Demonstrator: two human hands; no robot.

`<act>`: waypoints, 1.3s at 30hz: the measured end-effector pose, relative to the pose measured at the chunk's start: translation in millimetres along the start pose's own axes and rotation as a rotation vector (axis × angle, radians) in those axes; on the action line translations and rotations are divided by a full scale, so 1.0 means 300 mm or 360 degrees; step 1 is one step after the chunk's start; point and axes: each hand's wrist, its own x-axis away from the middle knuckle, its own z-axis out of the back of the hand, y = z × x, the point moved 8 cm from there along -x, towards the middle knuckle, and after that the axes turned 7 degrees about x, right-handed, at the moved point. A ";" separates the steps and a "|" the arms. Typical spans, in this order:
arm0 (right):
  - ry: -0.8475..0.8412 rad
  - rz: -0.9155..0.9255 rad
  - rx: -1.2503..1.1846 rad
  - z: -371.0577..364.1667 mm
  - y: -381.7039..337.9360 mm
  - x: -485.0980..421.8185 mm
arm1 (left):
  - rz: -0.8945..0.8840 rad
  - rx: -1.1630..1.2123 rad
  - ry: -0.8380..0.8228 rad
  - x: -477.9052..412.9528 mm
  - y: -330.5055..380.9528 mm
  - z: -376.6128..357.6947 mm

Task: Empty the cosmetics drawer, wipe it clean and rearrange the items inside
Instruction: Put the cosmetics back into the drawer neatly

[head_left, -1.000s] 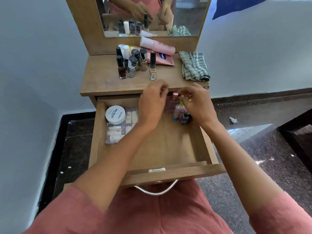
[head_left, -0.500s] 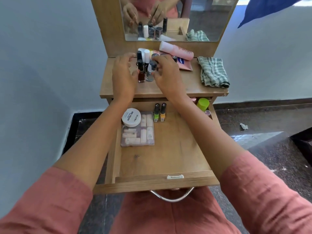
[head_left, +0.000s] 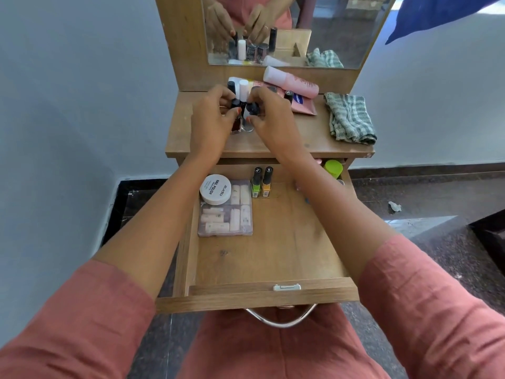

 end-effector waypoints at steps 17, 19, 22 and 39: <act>-0.0175 -0.0124 0.0003 0.112 0.055 0.229 | 0.0025 0.0212 -0.0148 0.215 0.102 -0.024; -0.0220 -0.0135 0.0028 0.095 0.072 0.263 | 0.0042 0.0201 -0.0181 0.245 0.092 -0.040; -0.0253 -0.0157 0.0062 0.065 0.106 0.309 | 0.0076 0.0207 -0.0196 0.287 0.069 -0.065; -0.0536 -0.0303 0.0191 -0.151 0.200 0.381 | 0.0217 0.0145 -0.0179 0.340 -0.037 -0.104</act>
